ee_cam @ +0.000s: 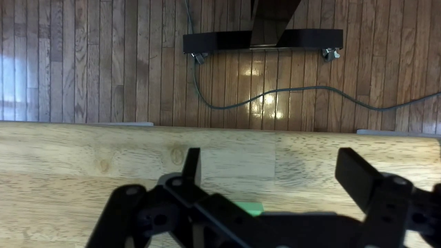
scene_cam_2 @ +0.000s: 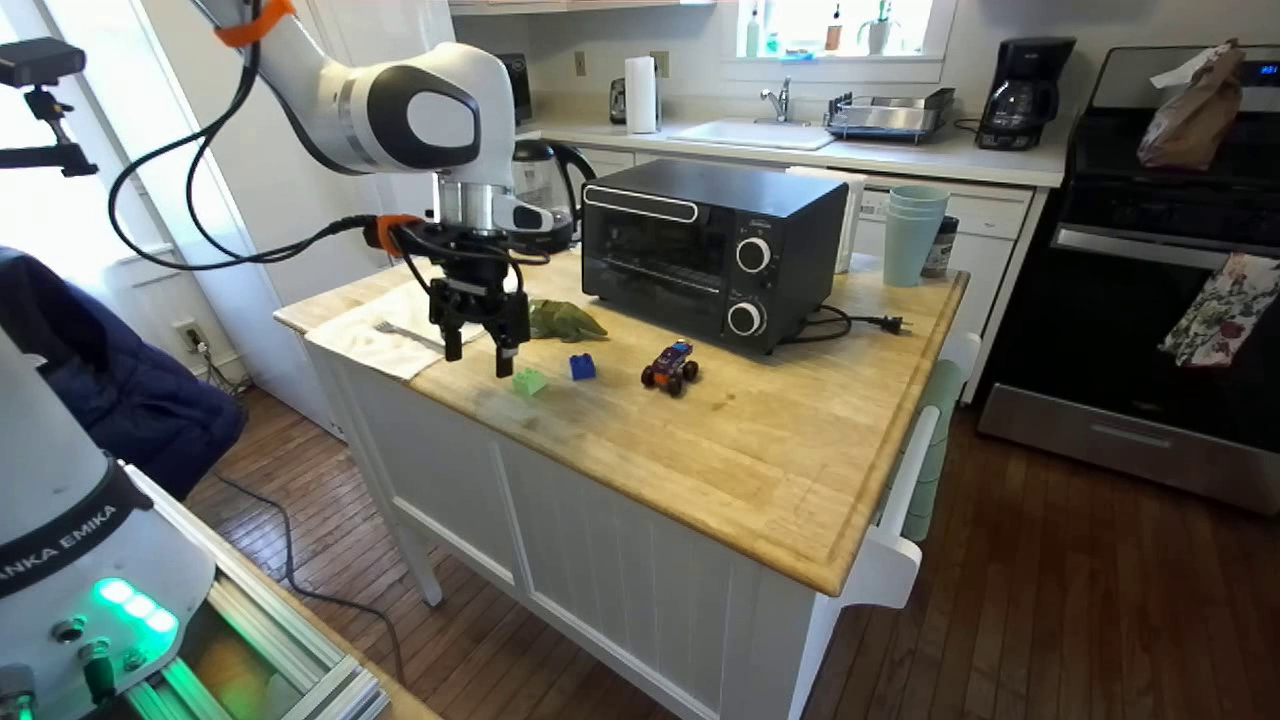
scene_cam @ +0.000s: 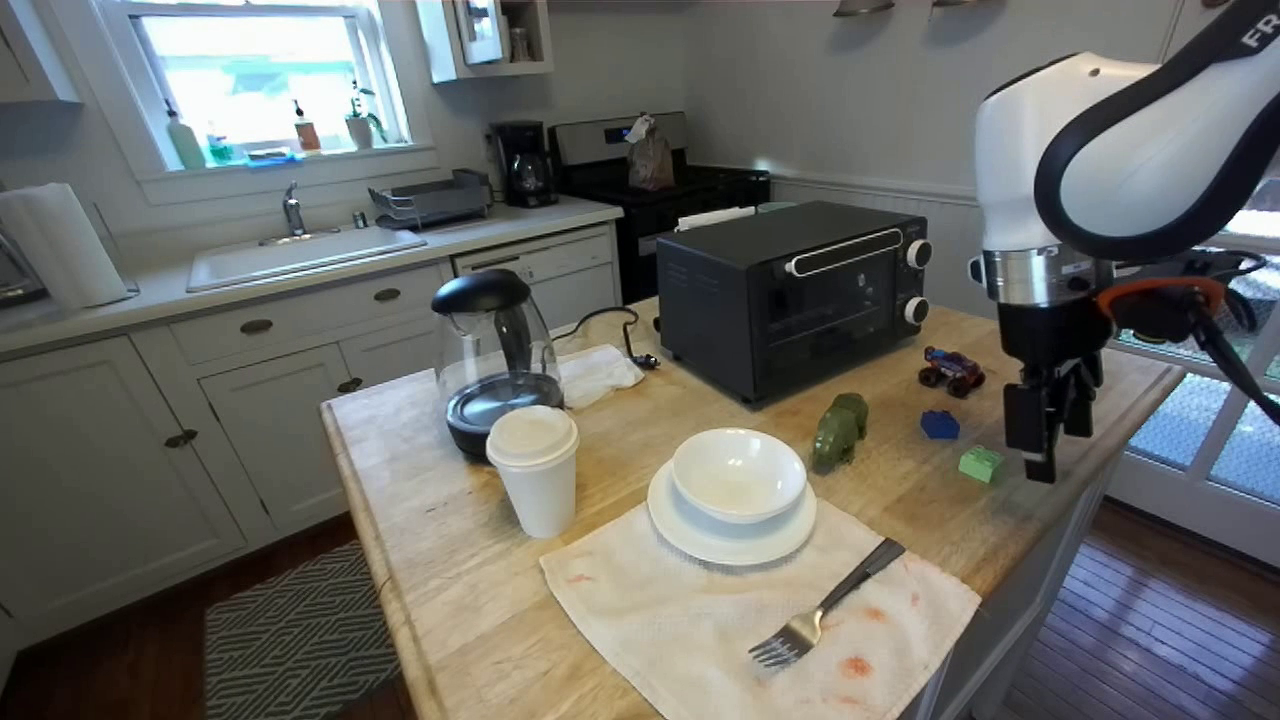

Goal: Pick up the lime green lego block and put it on the blue lego block

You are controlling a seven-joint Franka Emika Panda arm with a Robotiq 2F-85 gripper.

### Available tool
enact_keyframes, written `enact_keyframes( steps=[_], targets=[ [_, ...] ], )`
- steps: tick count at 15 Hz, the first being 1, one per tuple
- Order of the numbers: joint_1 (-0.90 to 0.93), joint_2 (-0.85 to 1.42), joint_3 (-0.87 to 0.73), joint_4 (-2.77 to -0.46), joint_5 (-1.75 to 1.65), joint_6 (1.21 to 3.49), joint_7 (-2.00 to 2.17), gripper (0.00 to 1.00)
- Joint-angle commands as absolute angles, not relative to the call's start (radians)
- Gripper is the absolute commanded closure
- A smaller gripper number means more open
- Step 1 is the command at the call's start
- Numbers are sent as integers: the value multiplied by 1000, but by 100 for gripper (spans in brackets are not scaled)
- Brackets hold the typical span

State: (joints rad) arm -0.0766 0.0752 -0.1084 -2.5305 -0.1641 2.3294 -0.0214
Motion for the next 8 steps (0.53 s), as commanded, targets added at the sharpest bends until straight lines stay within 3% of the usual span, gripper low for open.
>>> enact_keyframes(
  steps=[1,8],
  targets=[
    [-89,124,-116,-2520,-181,2418,-18,0],
    [-102,171,-112,-2516,-126,2488,-110,0]
  ],
)
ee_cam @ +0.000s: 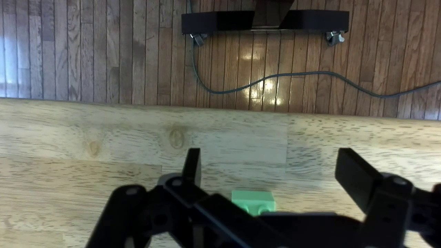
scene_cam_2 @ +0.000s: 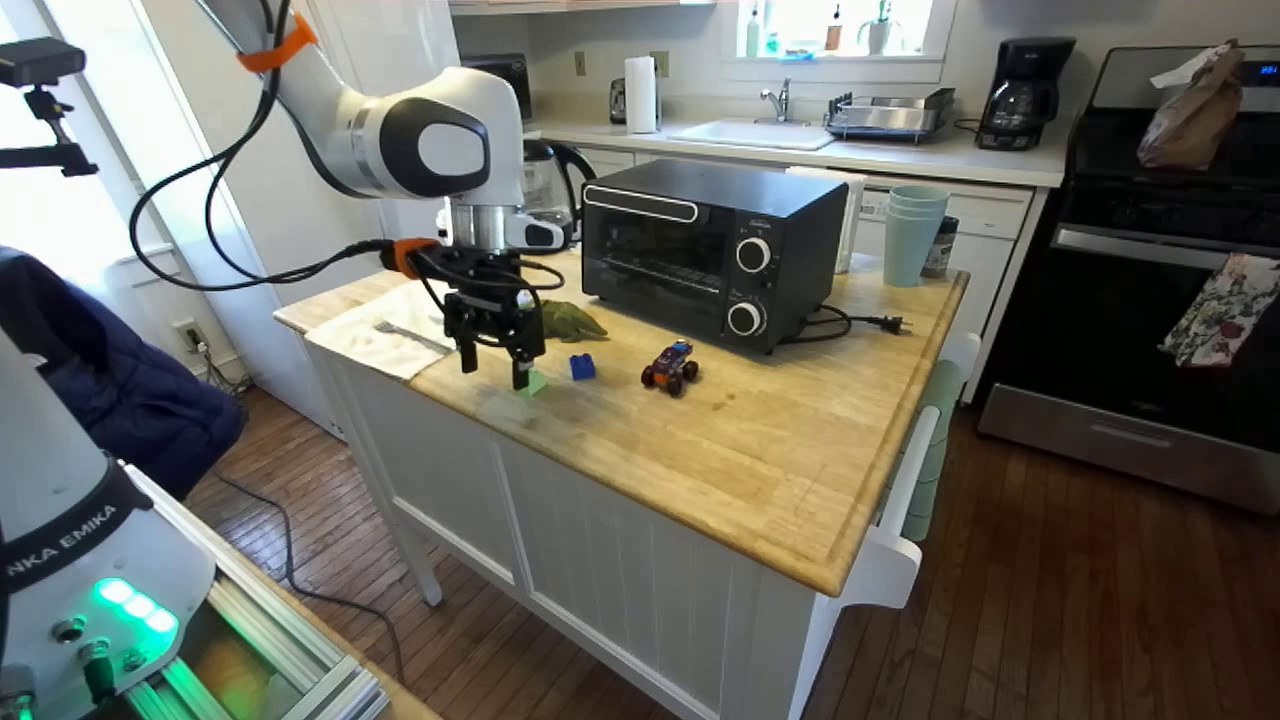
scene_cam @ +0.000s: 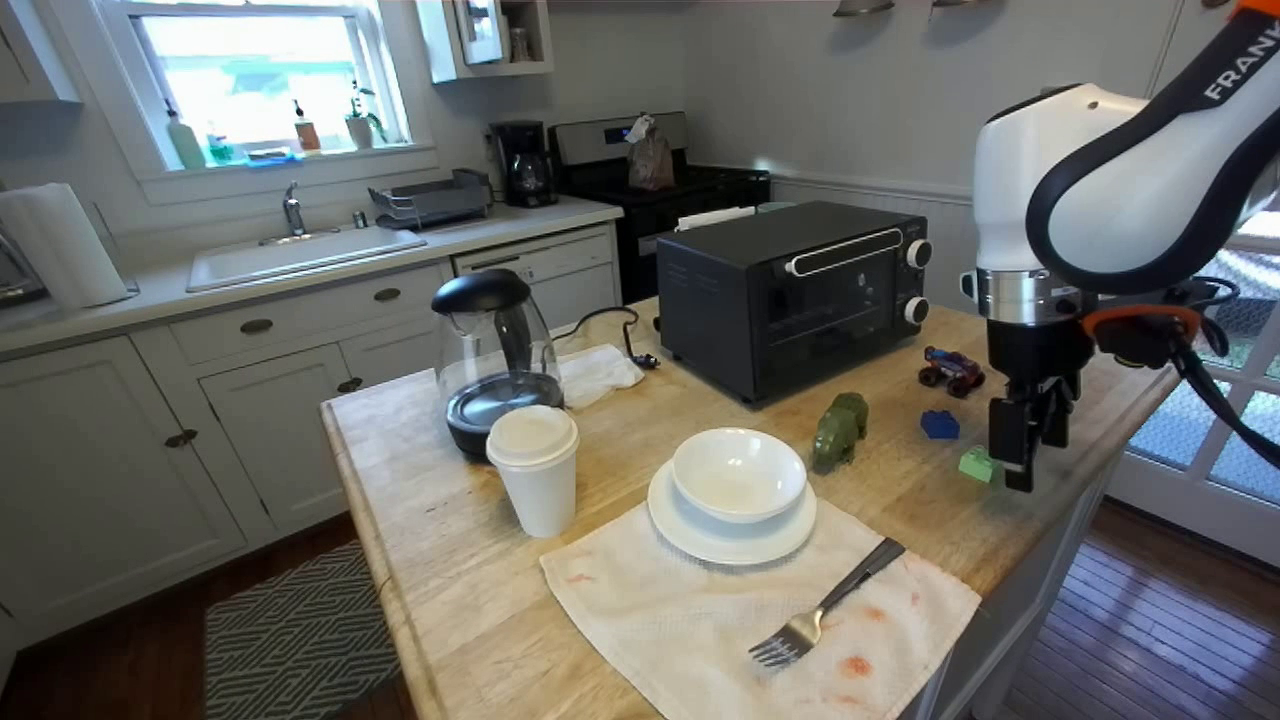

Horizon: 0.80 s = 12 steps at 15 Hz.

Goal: Pick up the lime green lego block and put it on the blue lego block

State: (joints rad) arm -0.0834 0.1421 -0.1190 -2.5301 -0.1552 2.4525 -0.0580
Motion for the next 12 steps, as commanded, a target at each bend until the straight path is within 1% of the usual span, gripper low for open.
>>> enact_keyframes(
  steps=[1,5,12],
  targets=[
    [-105,175,-110,-2516,-120,2502,-125,0],
    [-113,187,-101,-2519,-65,2547,-172,0],
    [-98,172,-108,-2528,-83,2527,-151,0]
  ],
)
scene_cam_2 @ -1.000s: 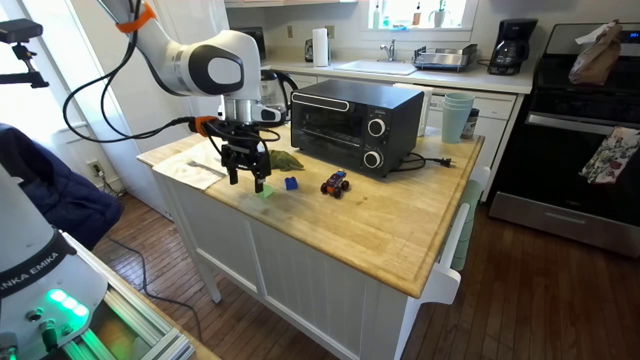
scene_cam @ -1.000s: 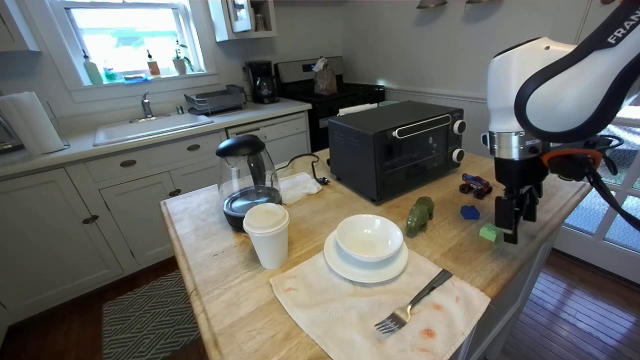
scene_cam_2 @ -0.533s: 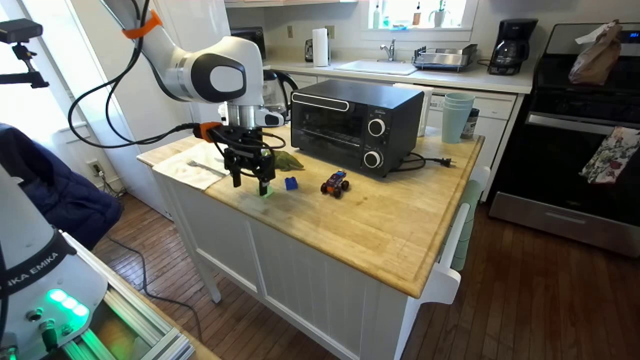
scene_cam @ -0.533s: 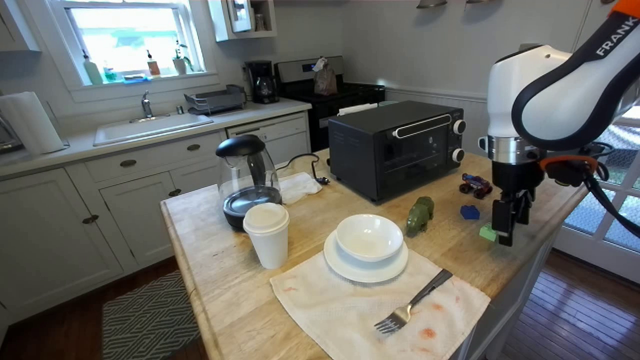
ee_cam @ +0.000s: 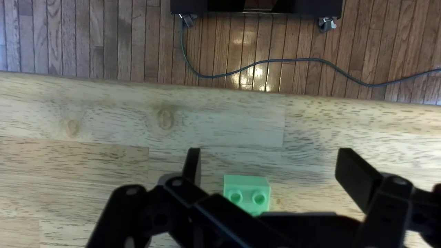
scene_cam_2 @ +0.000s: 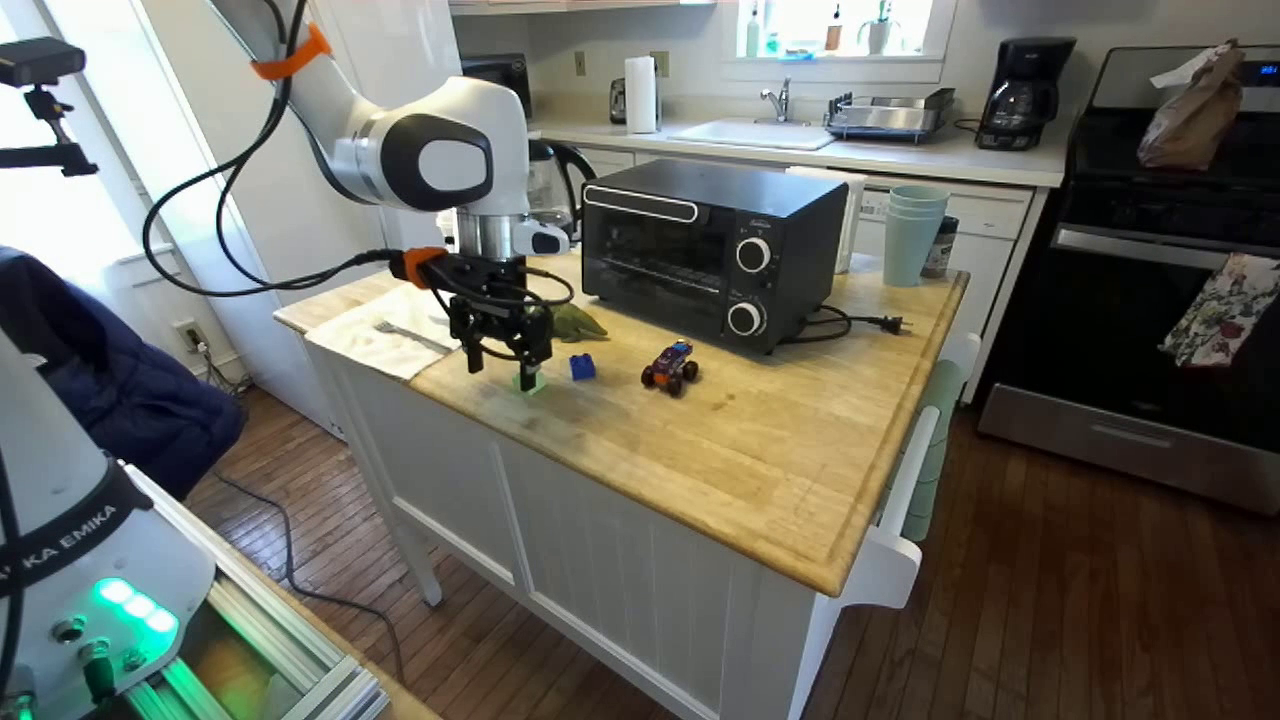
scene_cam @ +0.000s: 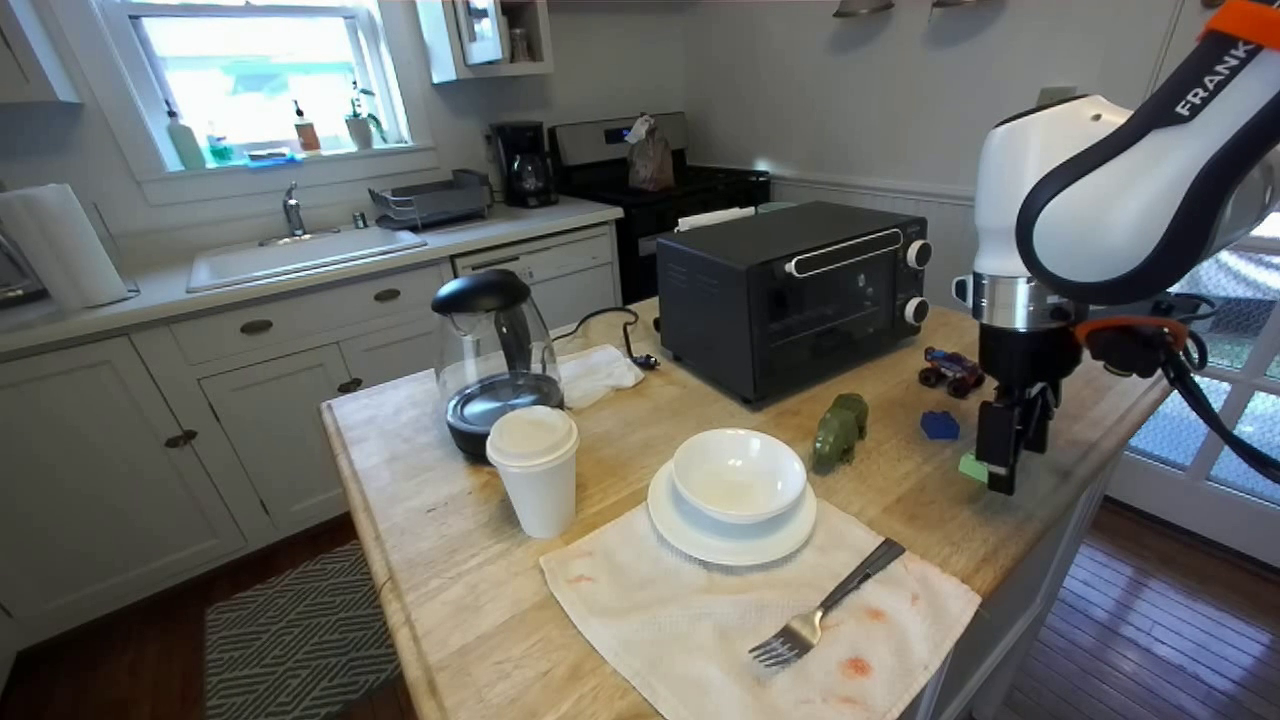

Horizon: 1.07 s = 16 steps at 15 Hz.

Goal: Pick up the lime green lego block and put it on the blue lego block

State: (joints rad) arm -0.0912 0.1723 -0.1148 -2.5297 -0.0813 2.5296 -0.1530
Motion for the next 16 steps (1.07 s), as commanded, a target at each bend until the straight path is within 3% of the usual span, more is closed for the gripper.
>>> enact_keyframes(
  steps=[1,8,16],
  targets=[
    [-101,178,-108,-2527,-79,2540,-156,0],
    [-115,192,-107,-2560,-72,2735,-194,0],
    [-122,188,-103,-2576,-61,2751,-212,0]
  ],
)
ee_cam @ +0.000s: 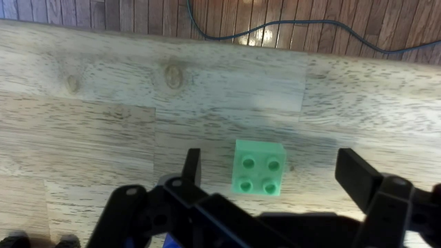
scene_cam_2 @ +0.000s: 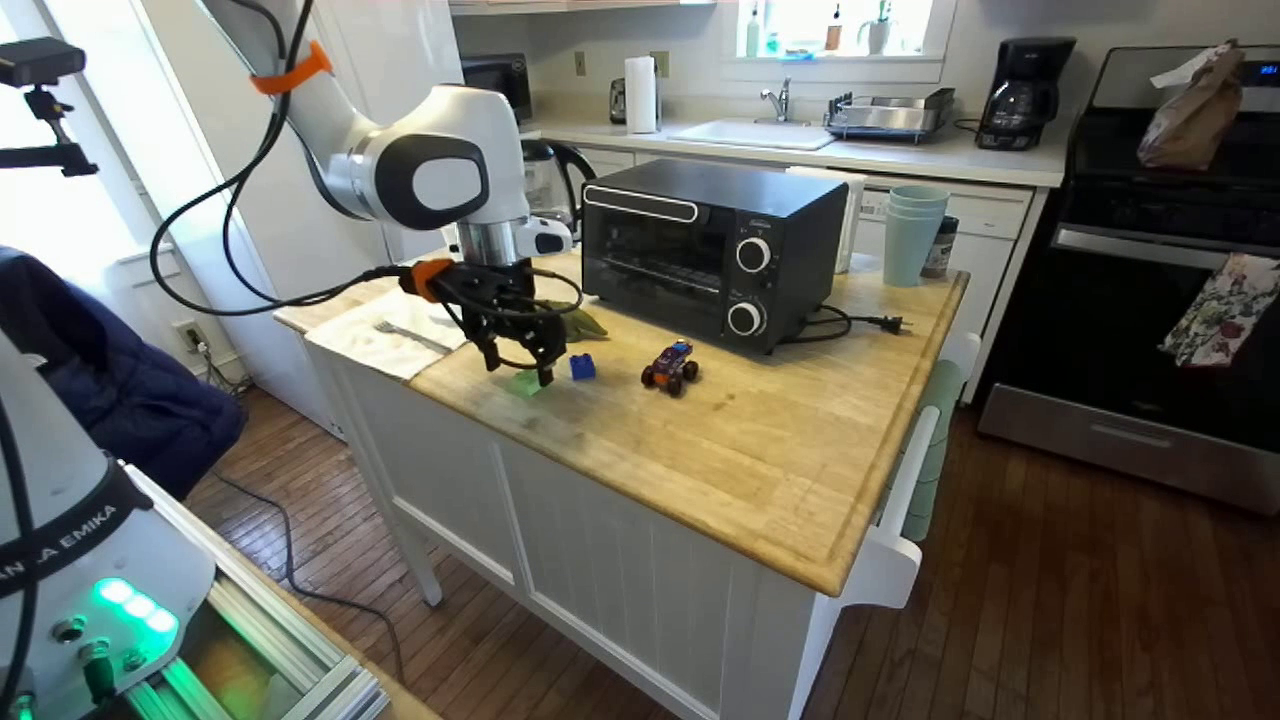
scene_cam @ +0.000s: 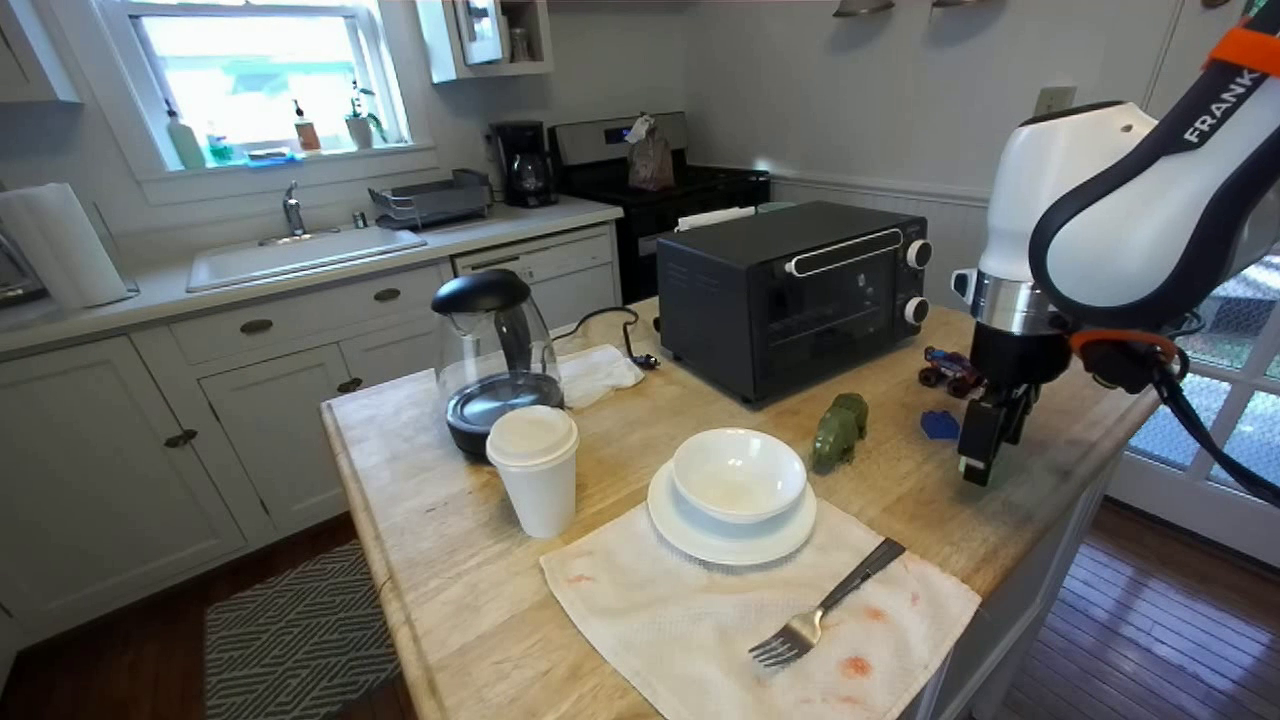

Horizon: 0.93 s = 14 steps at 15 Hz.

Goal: Pick up the lime green lego block and put it on the blue lego block

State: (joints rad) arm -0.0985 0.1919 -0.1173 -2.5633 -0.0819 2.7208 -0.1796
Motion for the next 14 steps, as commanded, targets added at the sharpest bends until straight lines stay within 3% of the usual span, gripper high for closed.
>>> enact_keyframes(
  steps=[1,2,3,5,7,8,9,10,11,14],
  targets=[
    [-126,186,-97,-2580,-51,2765,-224,0],
    [-127,186,-97,-2580,-51,2773,-225,4],
    [-129,187,-96,-2579,-49,2781,-229,26],
    [-131,193,-95,-2577,-48,2793,-231,31],
    [-133,196,-93,-2577,-49,2795,-234,46],
    [-133,197,-93,-2577,-51,2794,-234,35],
    [-134,198,-93,-2577,-52,2795,-233,31],
    [-135,198,-92,-2576,-50,2795,-235,42],
    [-135,198,-94,-2576,-53,2798,-231,60],
    [-134,200,-98,-2576,-60,2802,-222,83]
  ],
)
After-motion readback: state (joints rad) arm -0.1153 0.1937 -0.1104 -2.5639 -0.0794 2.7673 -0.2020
